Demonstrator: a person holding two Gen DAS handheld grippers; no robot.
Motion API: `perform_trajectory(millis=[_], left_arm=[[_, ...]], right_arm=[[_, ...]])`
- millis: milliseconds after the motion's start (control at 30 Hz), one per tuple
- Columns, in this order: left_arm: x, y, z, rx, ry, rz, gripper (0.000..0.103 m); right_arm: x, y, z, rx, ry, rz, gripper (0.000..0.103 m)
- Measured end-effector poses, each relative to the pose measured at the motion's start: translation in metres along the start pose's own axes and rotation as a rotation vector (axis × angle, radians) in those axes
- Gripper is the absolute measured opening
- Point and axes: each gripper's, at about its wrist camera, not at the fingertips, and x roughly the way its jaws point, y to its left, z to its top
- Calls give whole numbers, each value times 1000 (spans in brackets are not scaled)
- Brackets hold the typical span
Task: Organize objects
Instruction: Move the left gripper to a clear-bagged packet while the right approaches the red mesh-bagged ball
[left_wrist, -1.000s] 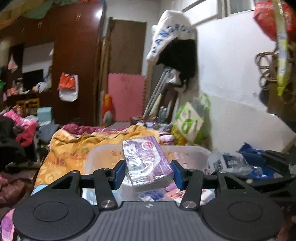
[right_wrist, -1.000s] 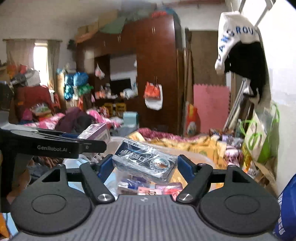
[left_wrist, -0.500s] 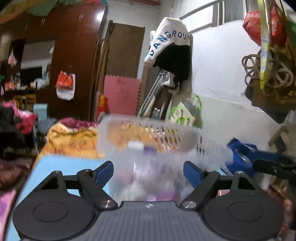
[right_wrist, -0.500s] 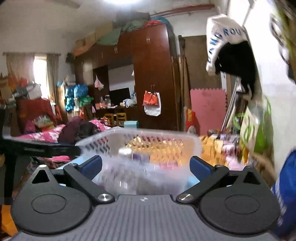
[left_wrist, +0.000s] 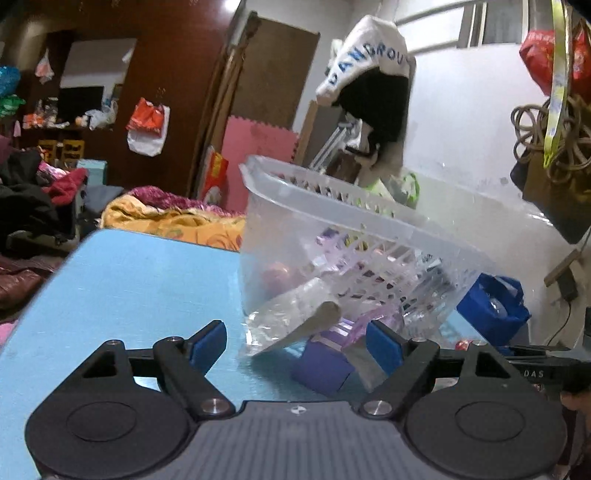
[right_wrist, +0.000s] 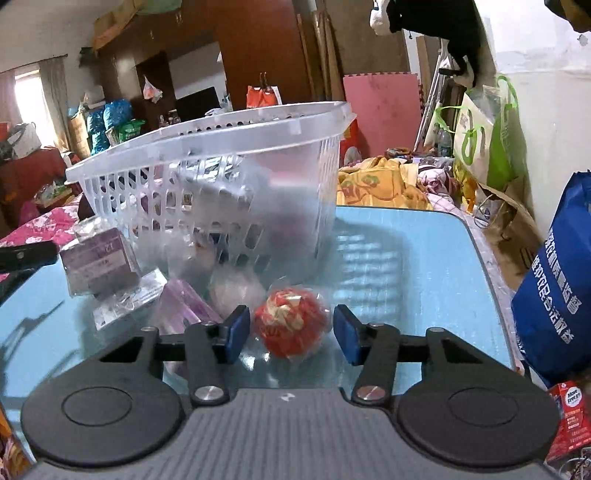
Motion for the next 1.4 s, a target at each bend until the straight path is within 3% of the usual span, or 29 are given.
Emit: perform_trajectory(millis=[100,200,267,433,533,733,933,1067,1233,1400], left_arm=[[10,2,1,-50,15,-13,86],[17,15,5,-170,25,-58,87],[20,22,7,-232,32,-43,87],[20,26,3,-251,21,-33,87],[20,16,4,-203,9,8,88],[14,-16,4,73,19,149,88],[-12,-20,-5,176,-45,204,87],[-24,-7,1,174,-65,246,88],[-25,-9,3,261,-29,225,87],[-42,-9,-23,328,-12,221,87]], right_arm=[[1,-1,-7,1,18,0,50],[-1,-3,-8,13,14,6,50],[-1,-5,-8,24,14,13,50],[-2,-1,-8,2,14,-2,50],[-1,0,-9,-6,17,-6,50],[-2,-1,-10,2,14,2,50],[-4,-1,-11,-3,12,1,50],[-4,1,-11,-1,12,5,50],[-5,1,-12,-1,12,14,50],[-5,1,-12,1,10,21,50]])
